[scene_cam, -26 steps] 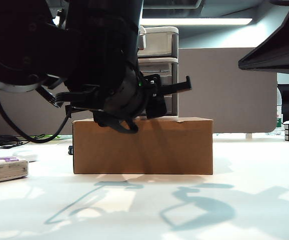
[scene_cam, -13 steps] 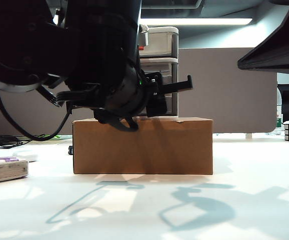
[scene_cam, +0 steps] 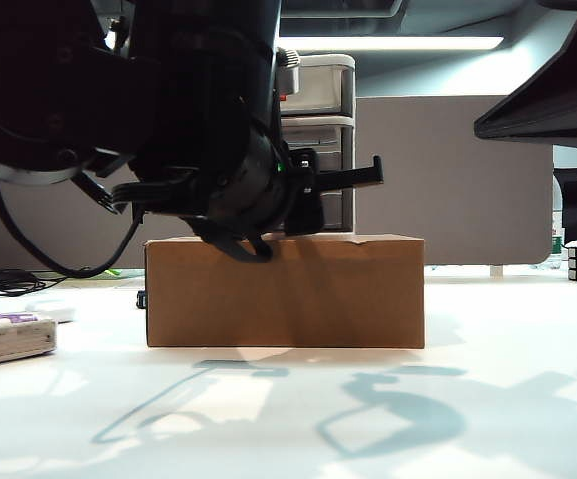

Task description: Open the third layer of the drawer on the table, pick up a pack of napkins on the table and put it in, and finally close the drawer.

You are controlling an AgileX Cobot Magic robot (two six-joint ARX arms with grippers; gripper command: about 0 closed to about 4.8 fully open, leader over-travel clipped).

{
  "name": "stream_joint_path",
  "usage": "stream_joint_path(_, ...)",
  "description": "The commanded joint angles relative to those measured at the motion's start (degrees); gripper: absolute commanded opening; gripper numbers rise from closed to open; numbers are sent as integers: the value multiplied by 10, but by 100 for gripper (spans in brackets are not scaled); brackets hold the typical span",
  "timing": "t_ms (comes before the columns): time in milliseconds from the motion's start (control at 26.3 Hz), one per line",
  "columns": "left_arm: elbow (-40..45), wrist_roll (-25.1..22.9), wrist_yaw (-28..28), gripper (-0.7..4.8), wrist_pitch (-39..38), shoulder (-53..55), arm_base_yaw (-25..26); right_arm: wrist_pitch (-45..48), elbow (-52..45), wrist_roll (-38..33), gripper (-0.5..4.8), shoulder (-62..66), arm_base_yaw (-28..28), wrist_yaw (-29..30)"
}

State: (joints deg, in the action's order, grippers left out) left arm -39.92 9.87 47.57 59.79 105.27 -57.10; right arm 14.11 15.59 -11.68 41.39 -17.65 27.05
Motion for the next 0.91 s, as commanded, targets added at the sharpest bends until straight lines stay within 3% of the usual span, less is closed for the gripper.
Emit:
stream_joint_path(38, -3, -3, -1, 52, 7, -1, 1, 9, 4, 2, -6, -1, 0, 1)
stream_joint_path(114, -3, -3, -1, 51, 7, -1, 1, 9, 4, 2, -6, -1, 0, 1)
stream_joint_path(228, -3, -3, 0, -6, 7, -1, 1, 10, 4, 2, -6, -1, 0, 0)
stream_joint_path(456, -3, -2, 0, -6, 7, -1, 0, 43, 4, 1, -6, 5, 0, -4)
stream_joint_path(684, -2, -3, 5, -6, 7, -1, -8, 144, 25, -18, -6, 107, -1, 3)
stream_joint_path(912, -2, -2, 26, -6, 5, -1, -17, 167, 118, -18, -6, 250, 0, 74)
